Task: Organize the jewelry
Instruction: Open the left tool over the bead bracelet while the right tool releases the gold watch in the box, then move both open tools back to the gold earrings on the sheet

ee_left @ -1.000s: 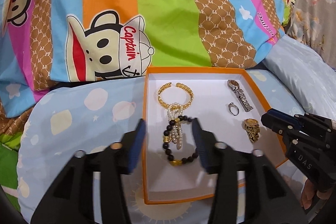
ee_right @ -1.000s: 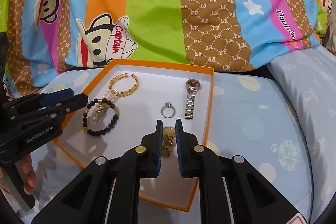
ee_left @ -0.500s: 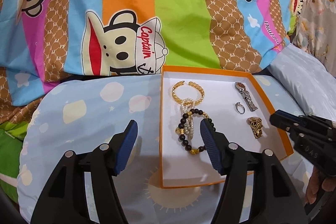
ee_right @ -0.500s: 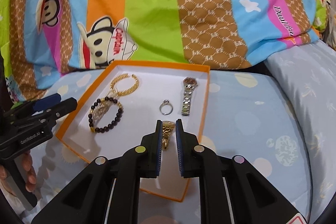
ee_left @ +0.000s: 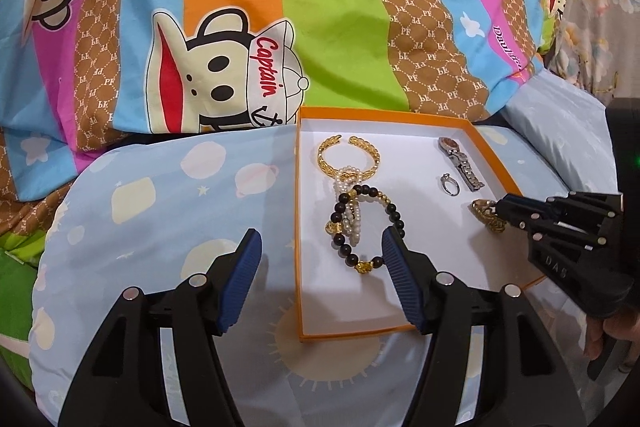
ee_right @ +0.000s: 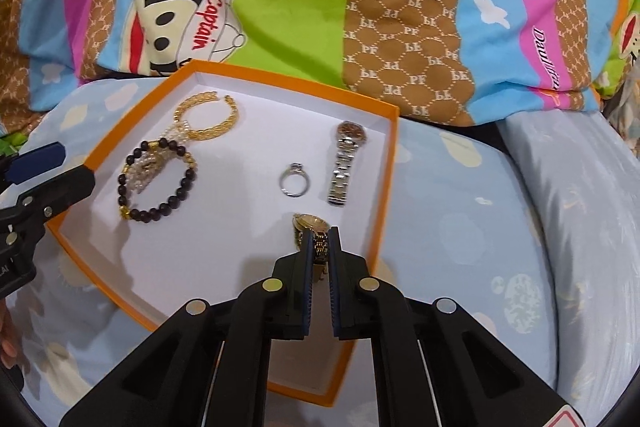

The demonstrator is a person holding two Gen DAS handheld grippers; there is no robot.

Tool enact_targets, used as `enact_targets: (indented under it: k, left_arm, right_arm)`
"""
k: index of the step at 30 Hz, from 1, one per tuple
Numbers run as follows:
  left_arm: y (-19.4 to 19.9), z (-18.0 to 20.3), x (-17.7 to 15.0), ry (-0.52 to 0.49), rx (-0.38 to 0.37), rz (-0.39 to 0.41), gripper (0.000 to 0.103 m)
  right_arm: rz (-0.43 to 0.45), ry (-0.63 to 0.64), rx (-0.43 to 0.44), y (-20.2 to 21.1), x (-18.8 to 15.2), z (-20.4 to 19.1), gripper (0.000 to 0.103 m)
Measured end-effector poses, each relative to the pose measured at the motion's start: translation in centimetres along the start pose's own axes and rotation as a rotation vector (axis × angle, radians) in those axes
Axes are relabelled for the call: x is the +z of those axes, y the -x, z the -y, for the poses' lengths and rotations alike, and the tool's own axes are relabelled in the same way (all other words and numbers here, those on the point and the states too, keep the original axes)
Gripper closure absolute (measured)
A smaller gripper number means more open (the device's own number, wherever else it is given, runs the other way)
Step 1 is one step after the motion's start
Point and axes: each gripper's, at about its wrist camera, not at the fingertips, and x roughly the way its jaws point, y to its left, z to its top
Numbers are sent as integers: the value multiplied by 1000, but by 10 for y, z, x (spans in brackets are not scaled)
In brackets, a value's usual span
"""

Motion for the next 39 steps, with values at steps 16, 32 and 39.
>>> enact_targets:
  k: [16,32,39]
  left_arm:
    - [-19,18,6,-57,-7,-36,43]
    - [-29,2,5,-60,186,-19,44]
    - [11,-27,-3,66,131,45,44]
  right_arm:
    - [46,-40,114,19,-7,-7,97]
    - [80,-84,153,37,-13,2,97]
    - [135,-113,174,80,-32,8,95]
